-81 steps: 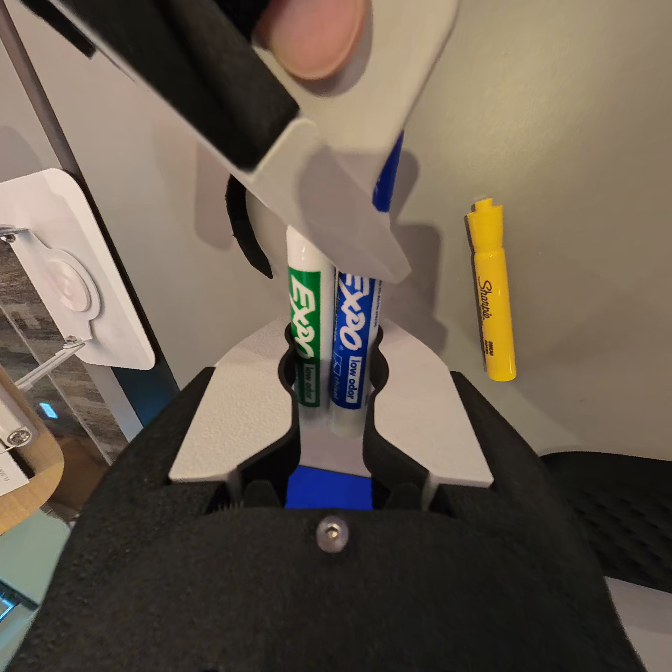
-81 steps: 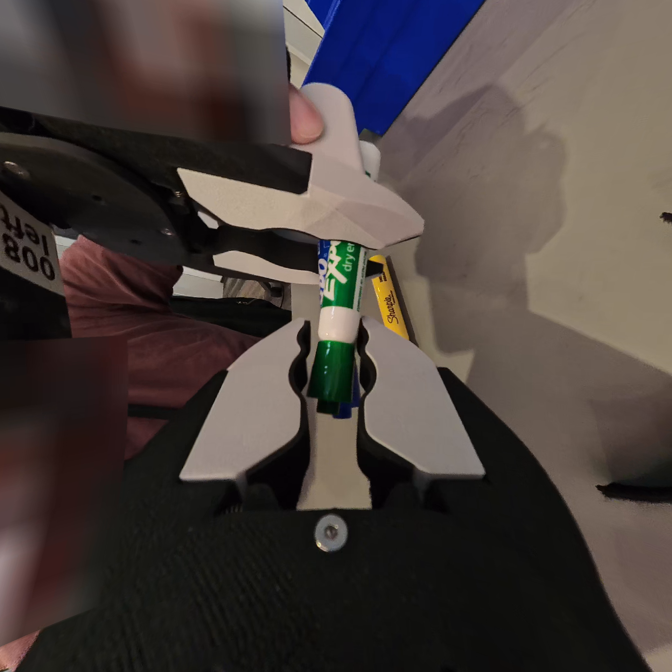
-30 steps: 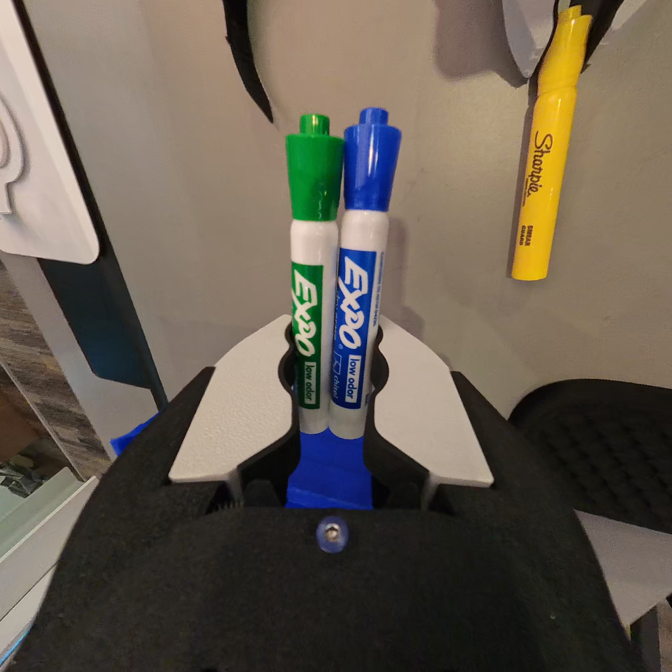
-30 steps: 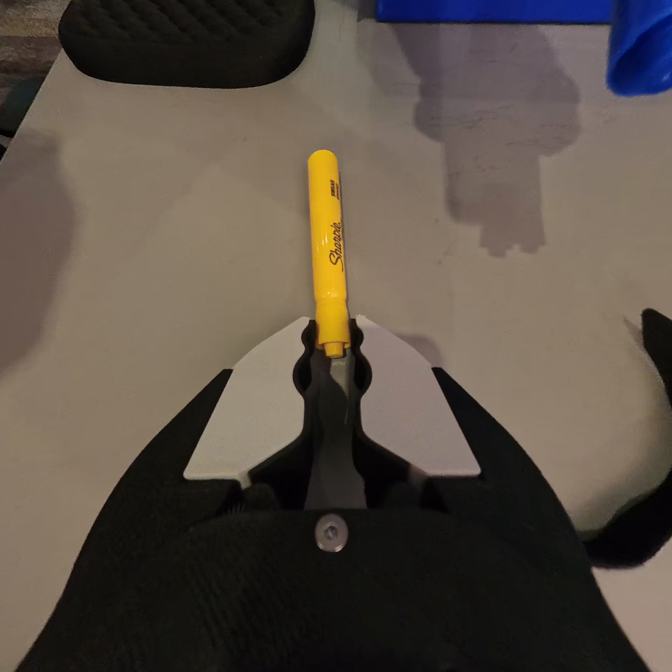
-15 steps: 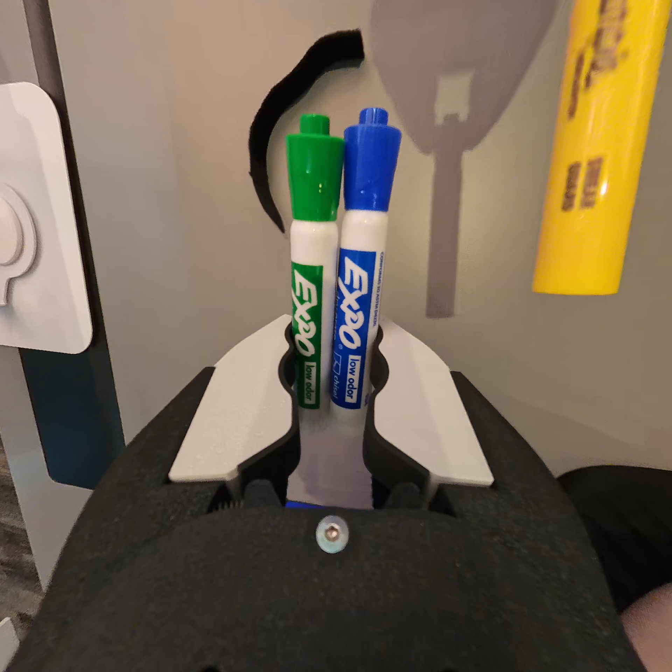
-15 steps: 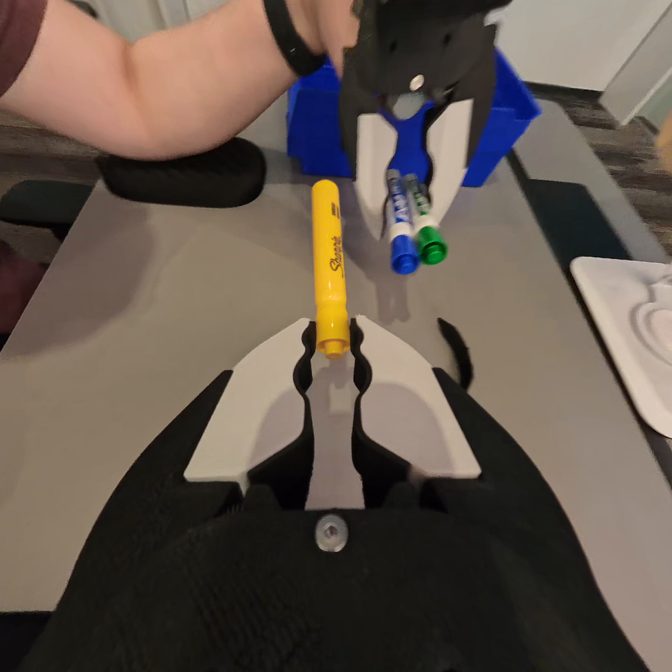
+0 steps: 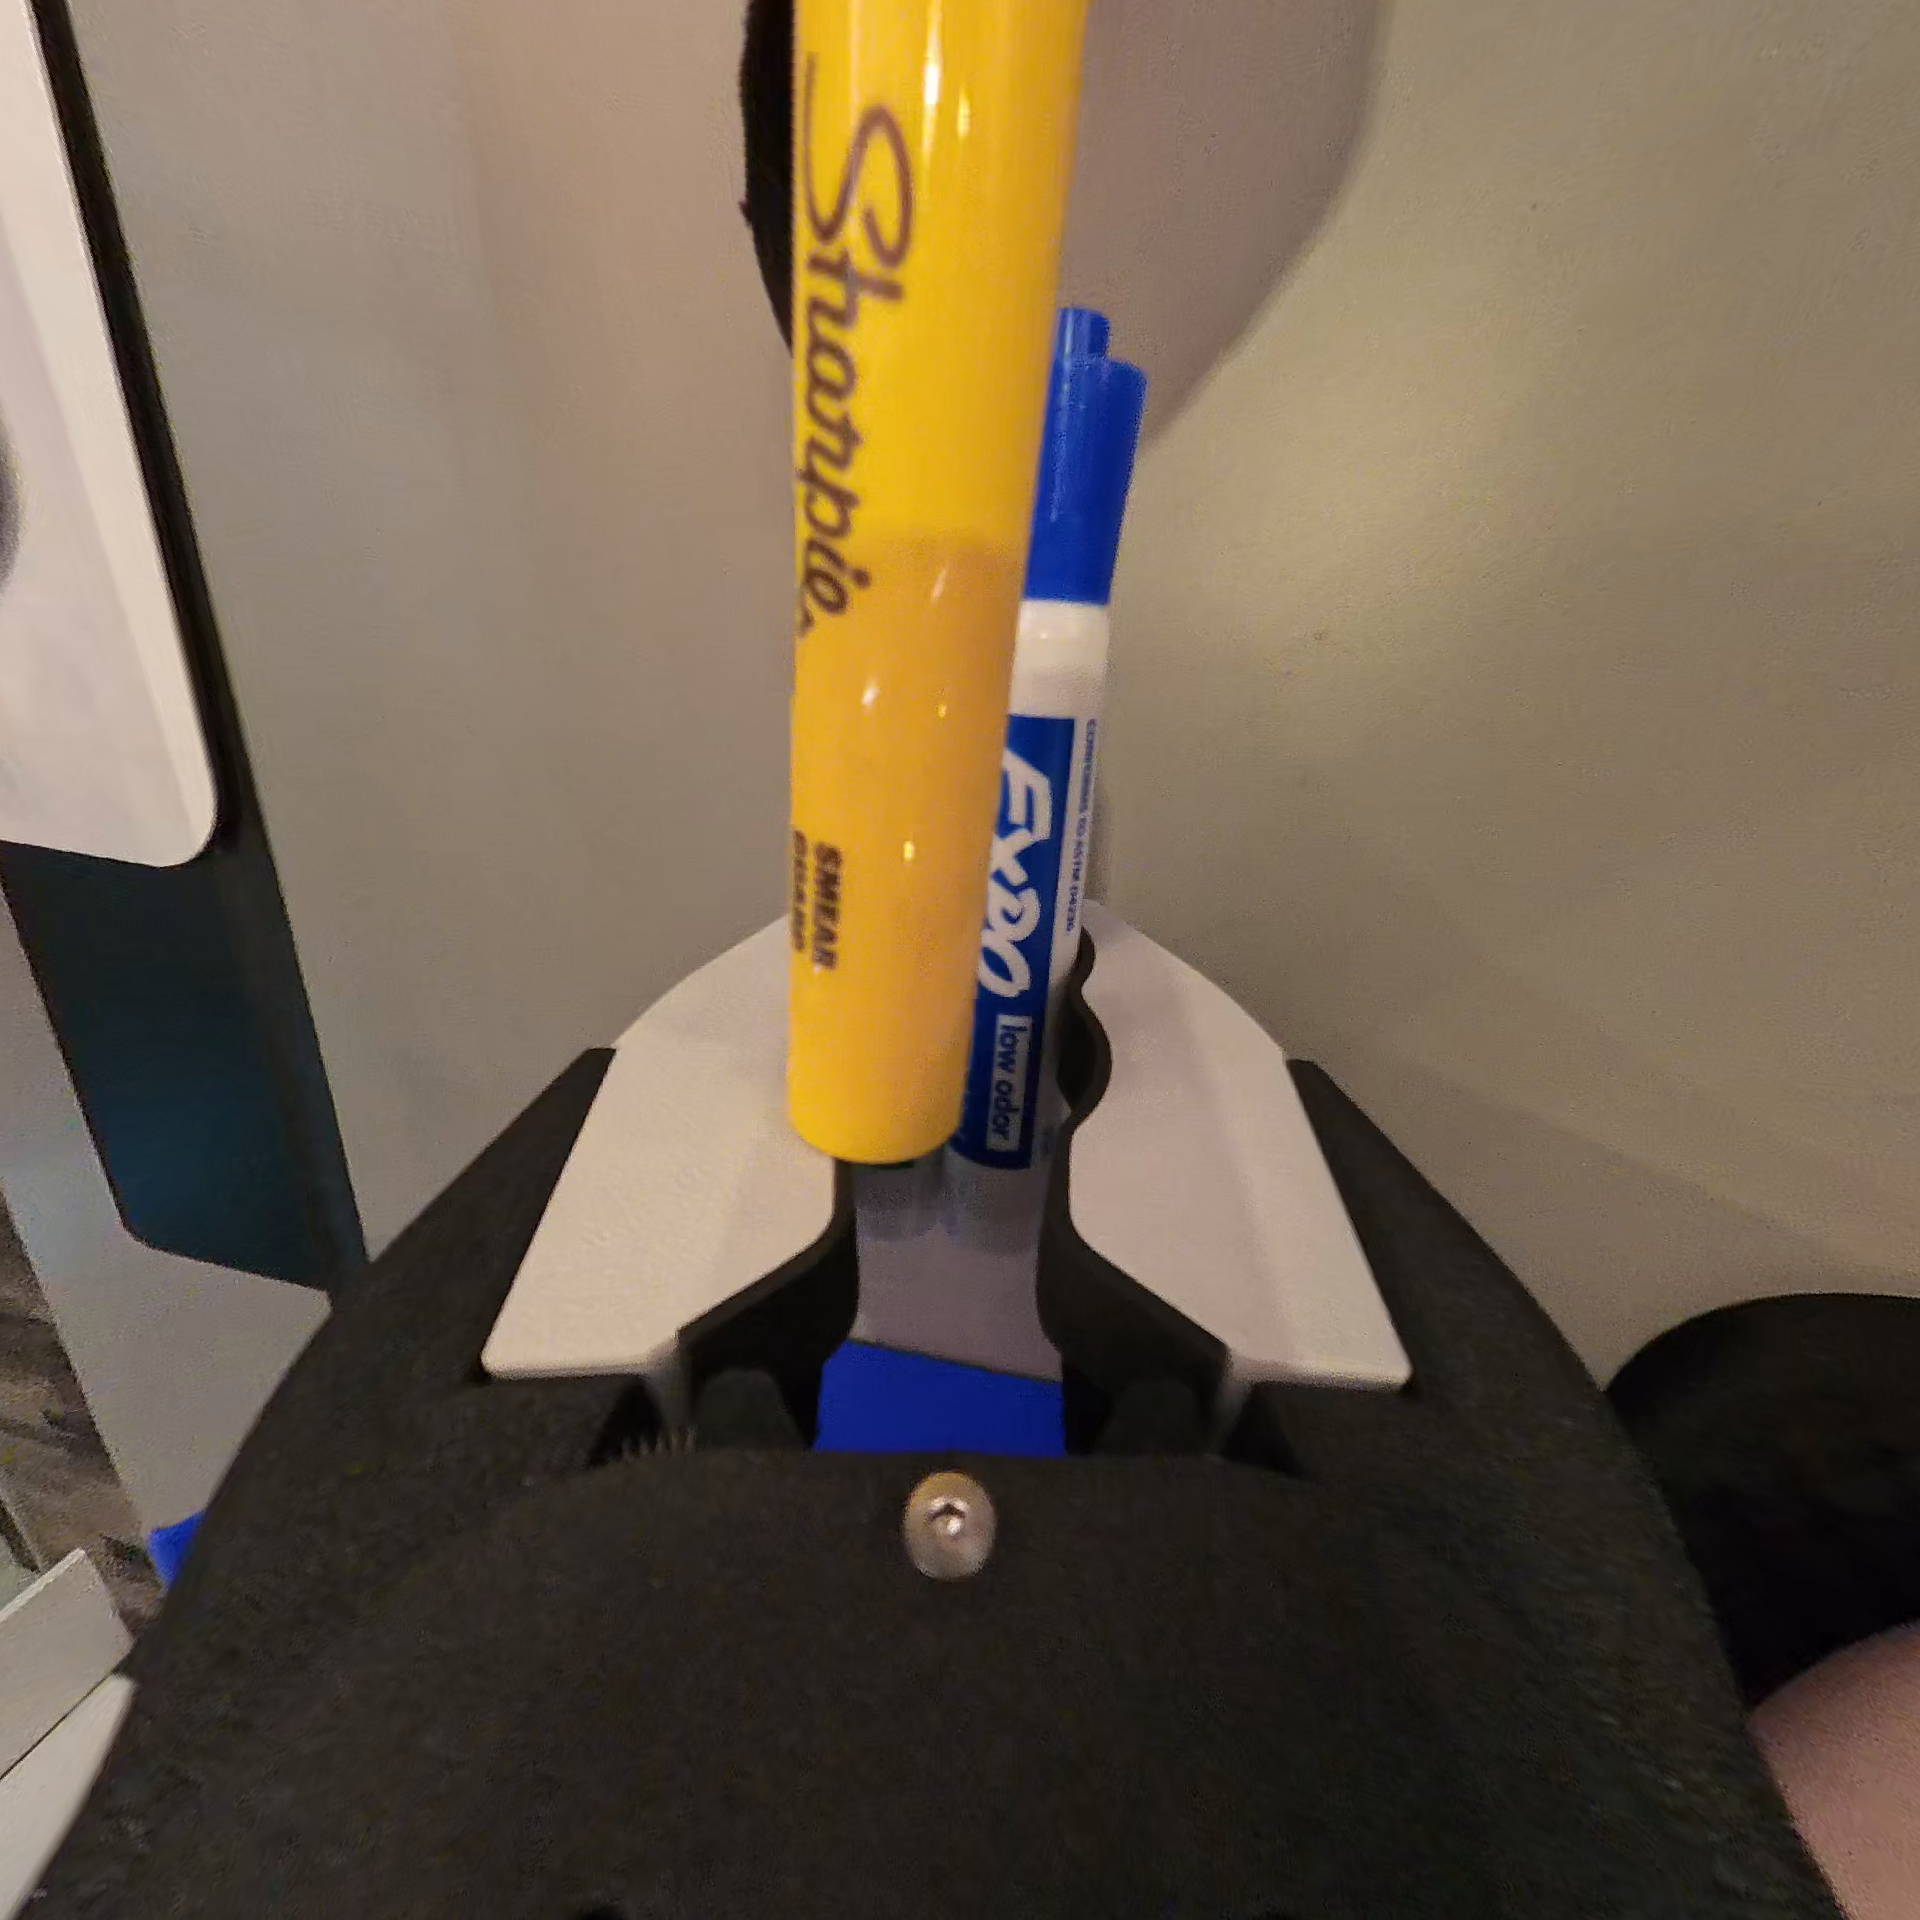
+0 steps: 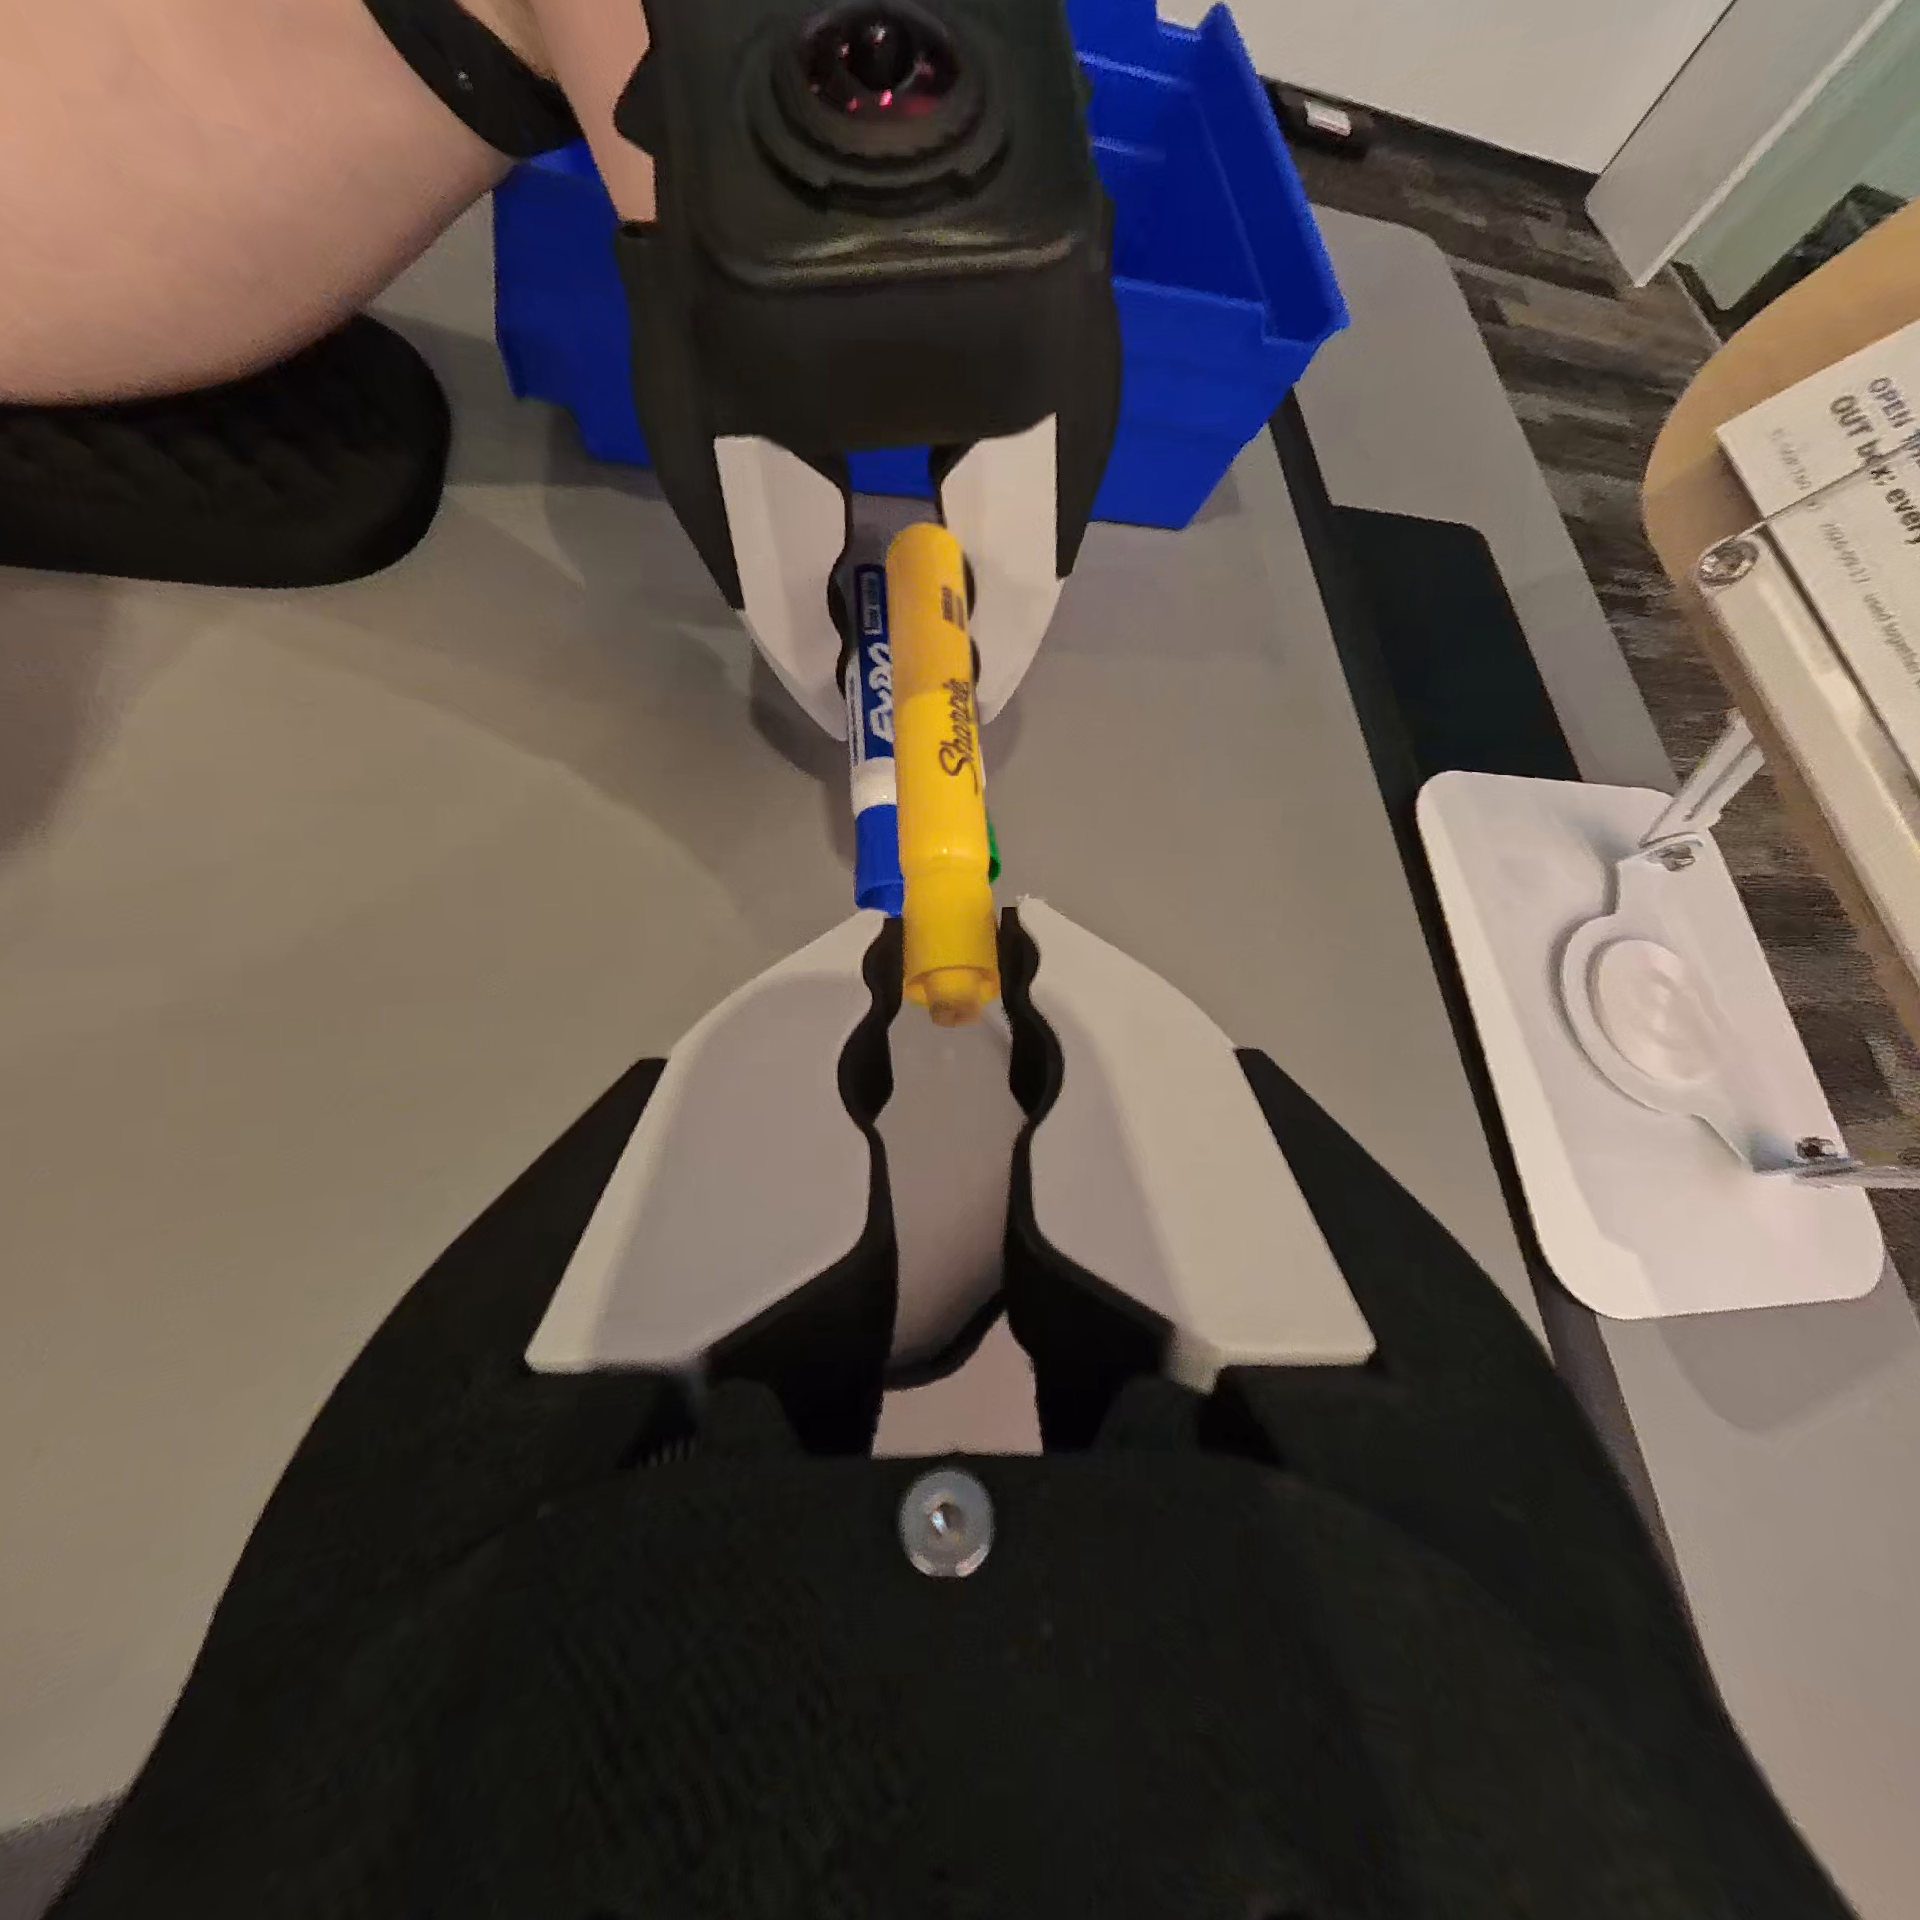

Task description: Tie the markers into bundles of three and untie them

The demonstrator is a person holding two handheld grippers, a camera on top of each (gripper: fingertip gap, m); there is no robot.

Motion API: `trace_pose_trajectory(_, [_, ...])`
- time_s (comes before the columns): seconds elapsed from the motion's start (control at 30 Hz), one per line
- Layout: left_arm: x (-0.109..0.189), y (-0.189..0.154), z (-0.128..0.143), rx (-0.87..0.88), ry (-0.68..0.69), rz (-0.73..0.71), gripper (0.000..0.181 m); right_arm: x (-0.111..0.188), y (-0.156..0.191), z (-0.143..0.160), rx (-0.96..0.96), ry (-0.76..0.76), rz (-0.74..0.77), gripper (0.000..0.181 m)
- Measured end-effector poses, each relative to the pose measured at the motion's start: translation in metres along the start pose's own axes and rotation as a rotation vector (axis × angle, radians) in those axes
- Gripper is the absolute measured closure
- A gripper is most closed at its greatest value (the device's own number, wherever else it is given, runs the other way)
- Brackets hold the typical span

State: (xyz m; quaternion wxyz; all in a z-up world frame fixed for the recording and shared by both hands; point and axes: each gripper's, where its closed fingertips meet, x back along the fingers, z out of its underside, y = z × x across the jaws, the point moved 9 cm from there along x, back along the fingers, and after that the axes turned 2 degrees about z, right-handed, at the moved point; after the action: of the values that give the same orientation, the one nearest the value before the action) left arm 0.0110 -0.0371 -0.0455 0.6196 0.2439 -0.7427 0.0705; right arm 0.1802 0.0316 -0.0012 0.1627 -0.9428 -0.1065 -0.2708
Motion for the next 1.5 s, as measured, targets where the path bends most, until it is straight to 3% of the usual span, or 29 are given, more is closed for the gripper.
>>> trace_pose_trajectory(0.3, [0.004,0.000,-0.006,-0.002,-0.067,0.026,0.144,-0.012,0.005,0.000,0.050,0.036,0.006,0.162])
trace_pose_trajectory(0.47, [0.002,-0.003,-0.008,-0.001,0.030,-0.011,0.143,-0.027,0.011,-0.008,0.052,0.052,0.005,0.162])
trace_pose_trajectory(0.67, [0.003,-0.007,-0.012,-0.005,0.021,0.009,0.144,-0.038,0.012,-0.002,0.011,0.052,-0.039,0.162])
trace_pose_trajectory(0.8, [0.004,-0.007,-0.011,-0.007,0.020,0.010,0.143,-0.035,0.009,-0.003,0.003,0.026,-0.017,0.161])
trace_pose_trajectory(0.93, [0.004,-0.006,-0.008,-0.002,0.017,0.009,0.143,-0.025,0.006,-0.003,-0.023,-0.011,-0.029,0.144])
trace_pose_trajectory(1.0, [0.005,-0.005,-0.008,0.001,0.006,0.010,0.143,-0.012,0.001,-0.001,-0.058,-0.070,-0.031,0.144])
trace_pose_trajectory(1.1, [0.007,-0.004,-0.005,0.009,-0.022,0.028,0.143,0.011,-0.016,0.021,-0.204,-0.079,0.008,0.150])
trace_pose_trajectory(1.2, [0.008,0.000,0.004,0.038,0.005,0.005,0.143,0.019,-0.036,0.064,-0.372,0.057,0.133,0.157])
trace_pose_trajectory(1.3, [0.012,0.003,0.009,0.061,-0.006,0.002,0.143,0.003,-0.040,0.088,-0.585,0.107,0.068,0.161])
trace_pose_trajectory(1.37, [0.014,0.003,0.011,0.067,-0.008,0.006,0.143,-0.012,-0.039,0.093,-0.595,0.132,0.050,0.159])
trace_pose_trajectory(1.43, [0.015,0.001,0.011,0.059,-0.020,0.021,0.143,-0.025,-0.035,0.101,-0.562,0.274,0.059,0.153])
trace_pose_trajectory(1.5, [0.016,-0.001,0.009,0.048,-0.030,0.027,0.143,-0.034,-0.030,0.106,-0.545,0.340,0.038,0.159])
